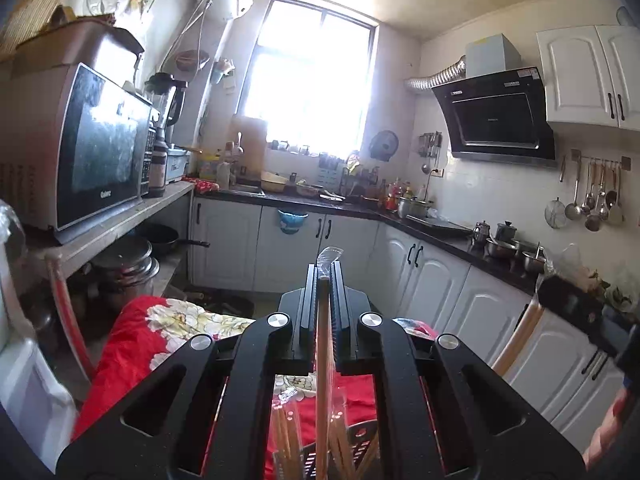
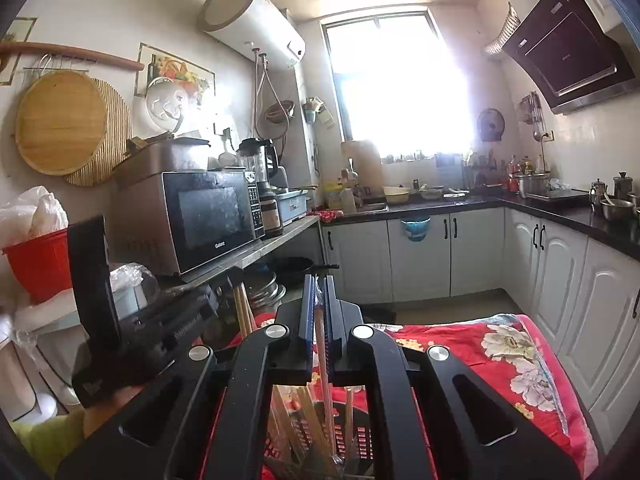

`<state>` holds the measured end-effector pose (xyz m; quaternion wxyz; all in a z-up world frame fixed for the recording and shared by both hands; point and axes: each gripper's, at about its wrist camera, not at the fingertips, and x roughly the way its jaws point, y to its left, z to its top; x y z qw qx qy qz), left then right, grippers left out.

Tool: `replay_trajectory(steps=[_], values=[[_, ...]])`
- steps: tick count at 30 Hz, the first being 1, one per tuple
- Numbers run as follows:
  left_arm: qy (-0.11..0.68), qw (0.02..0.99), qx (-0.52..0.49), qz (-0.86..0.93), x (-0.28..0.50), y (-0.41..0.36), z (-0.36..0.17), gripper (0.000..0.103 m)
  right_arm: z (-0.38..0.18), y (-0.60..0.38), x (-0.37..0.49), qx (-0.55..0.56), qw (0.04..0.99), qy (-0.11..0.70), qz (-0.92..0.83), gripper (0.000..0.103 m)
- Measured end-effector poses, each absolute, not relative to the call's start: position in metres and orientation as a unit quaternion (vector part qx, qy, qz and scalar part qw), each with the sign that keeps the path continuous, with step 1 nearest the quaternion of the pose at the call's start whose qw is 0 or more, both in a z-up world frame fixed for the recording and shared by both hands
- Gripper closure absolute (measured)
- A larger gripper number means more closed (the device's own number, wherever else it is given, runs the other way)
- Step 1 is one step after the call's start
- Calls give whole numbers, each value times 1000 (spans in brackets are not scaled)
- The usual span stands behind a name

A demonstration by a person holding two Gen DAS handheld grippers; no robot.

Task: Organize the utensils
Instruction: 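Lower both upright chopsticks down into the basket slots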

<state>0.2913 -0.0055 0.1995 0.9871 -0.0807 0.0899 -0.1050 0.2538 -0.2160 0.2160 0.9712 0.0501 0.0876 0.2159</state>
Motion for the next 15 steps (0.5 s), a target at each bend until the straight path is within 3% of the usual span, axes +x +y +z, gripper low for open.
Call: replay_trajectory(steps=[15], values=[[117,984,-80,-112,305,-7,155,100,174,-202,273,33,969,90,227,98]])
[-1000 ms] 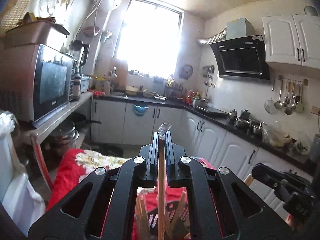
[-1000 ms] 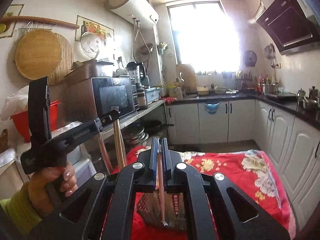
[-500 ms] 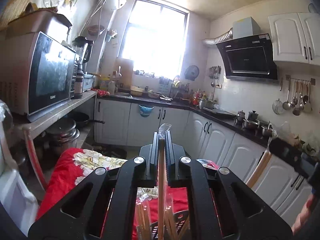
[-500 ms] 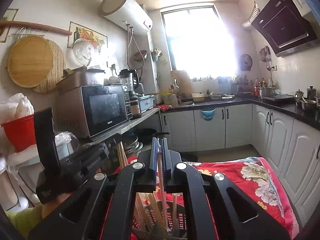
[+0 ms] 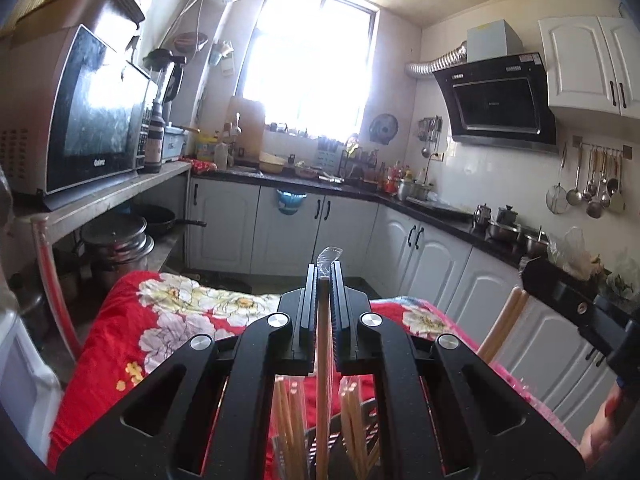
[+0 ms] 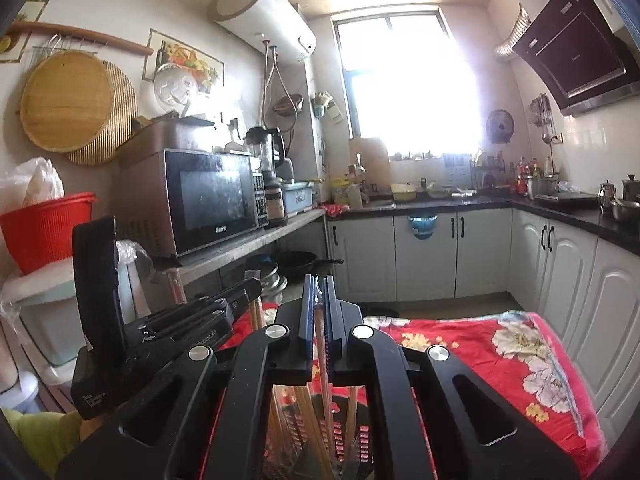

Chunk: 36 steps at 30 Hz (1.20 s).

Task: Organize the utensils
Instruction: 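Lower both upright chopsticks down into the basket slots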

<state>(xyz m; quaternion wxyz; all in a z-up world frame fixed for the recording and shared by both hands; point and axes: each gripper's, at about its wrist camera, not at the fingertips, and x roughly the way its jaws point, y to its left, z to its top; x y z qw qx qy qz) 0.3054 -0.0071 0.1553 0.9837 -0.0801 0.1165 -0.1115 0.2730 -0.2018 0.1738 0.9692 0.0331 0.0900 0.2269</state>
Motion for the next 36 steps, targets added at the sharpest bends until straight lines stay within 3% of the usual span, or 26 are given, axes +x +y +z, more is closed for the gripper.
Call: replay_trajectory(steps=[27,30,34,36], values=[[187,970,-85,-133,302,-3,107,100,114,-199,286,25,964,176,196,98],[194,968,-84,-132,297,-1,106,100,113,-203,285,32,963,188,193,92],[206,966,-86,-130,290,2,108,86,112,-206,280,33,962,194,187,85],[210,965,-85,-130,285,3,109,84,113,-207,277,32,962,199,187,84]])
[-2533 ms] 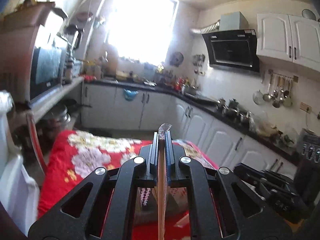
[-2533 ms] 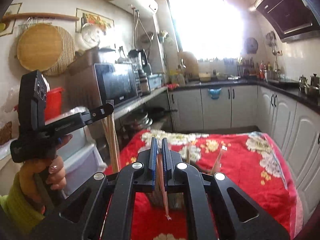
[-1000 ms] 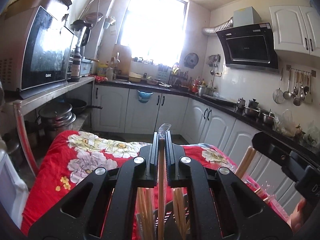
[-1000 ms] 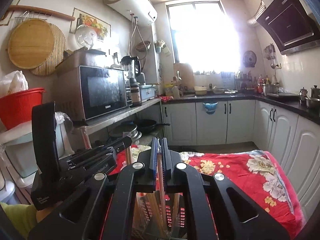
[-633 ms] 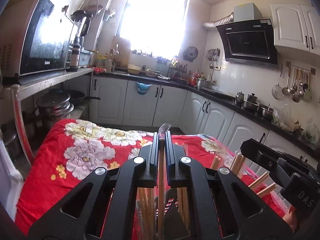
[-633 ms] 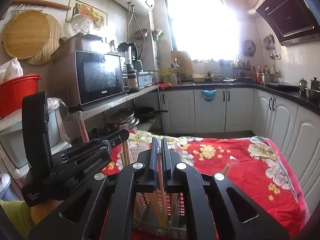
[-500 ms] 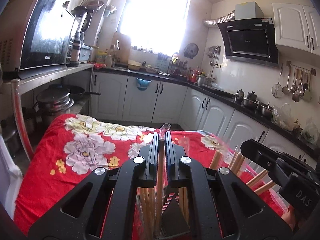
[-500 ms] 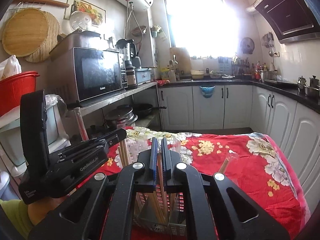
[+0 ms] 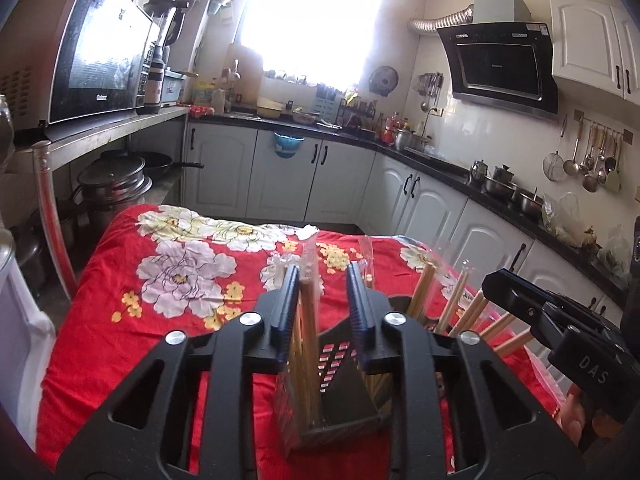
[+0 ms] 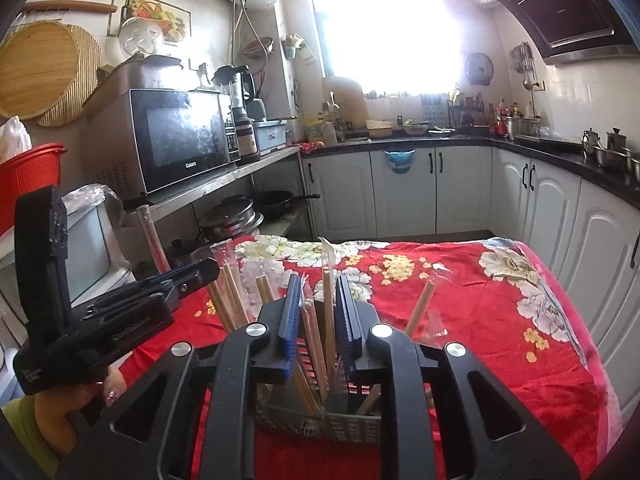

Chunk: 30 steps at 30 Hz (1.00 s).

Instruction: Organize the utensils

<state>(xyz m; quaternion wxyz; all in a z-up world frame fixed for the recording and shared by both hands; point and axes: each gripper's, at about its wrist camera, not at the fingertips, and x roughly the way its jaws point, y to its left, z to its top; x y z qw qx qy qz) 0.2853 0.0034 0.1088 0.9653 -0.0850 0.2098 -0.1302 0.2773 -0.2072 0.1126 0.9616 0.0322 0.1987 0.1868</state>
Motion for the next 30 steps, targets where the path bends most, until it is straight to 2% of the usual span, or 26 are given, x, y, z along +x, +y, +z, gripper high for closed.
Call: replay_trajectory(steps=[2,4,11,13,21,25,30], values=[[214,964,-85,-130,279,5,109,81,113,-208,274,30,962,200,186,83],[220,963,-86,-131,274,7,110,73,113,-209,272,29,961,202,185,81],[233,959,-89,-133,256,13,110,63,113,-211,259,28,961,208,180,78],[235,959,-89,-134,252,14,111,57,112,-212,256,27,961,209,179,77],[242,956,-89,-136,229,15,110,41,111,-217,237,24,961,207,179,71],[248,955,-93,-135,216,17,106,28,107,-221,225,26,961,209,180,62],[254,956,-88,-119,200,18,95,19,94,-223,208,19,959,218,179,51]])
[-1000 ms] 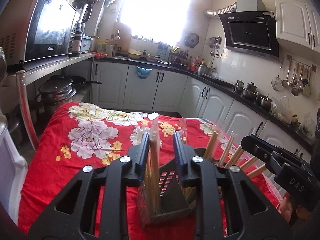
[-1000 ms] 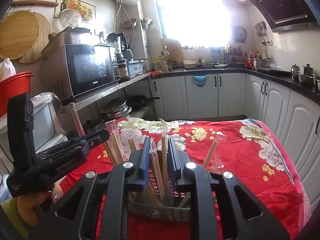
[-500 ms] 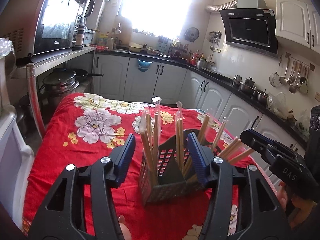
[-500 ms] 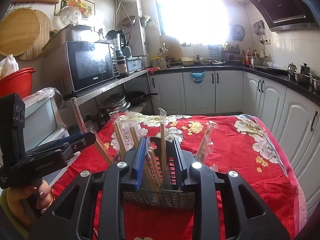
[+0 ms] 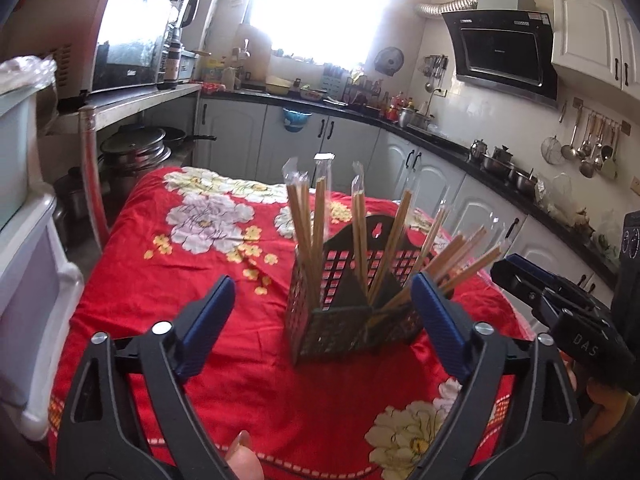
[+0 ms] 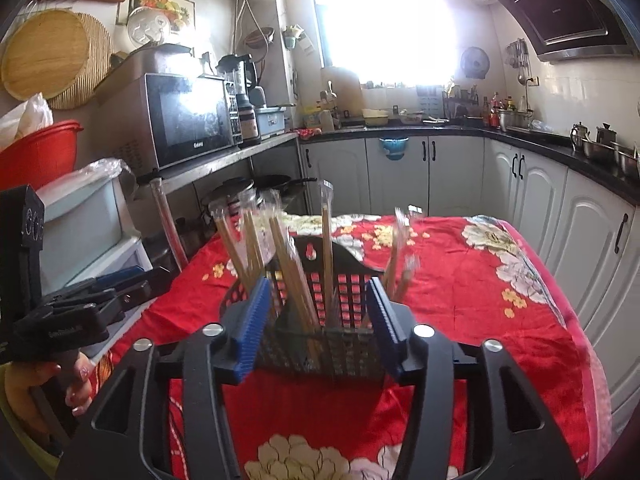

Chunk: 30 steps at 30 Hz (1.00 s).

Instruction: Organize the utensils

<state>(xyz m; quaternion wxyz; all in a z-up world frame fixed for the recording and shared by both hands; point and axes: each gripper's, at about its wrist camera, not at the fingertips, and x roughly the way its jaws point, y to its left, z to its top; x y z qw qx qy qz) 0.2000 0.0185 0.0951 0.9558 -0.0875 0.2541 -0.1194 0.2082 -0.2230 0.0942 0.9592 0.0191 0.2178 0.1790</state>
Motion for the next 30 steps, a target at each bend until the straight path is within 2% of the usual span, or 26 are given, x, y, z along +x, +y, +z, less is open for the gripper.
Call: replay_trajectory(steps=[4,13,22,30], values=[[267,952,-93,-118,191,21,83,11,82,-223,196,9,958,227,177,45],[281,947,-106,-111,175,20,63,11,56,-229,171,-2,958,234,166,28],[275,950,-106,-105,158,9,44,11,33,-239,160,-2,959,237,157,19],[265,954,-94,-104,150,1,25,11,17,-239,155,-1,958,240,154,15]])
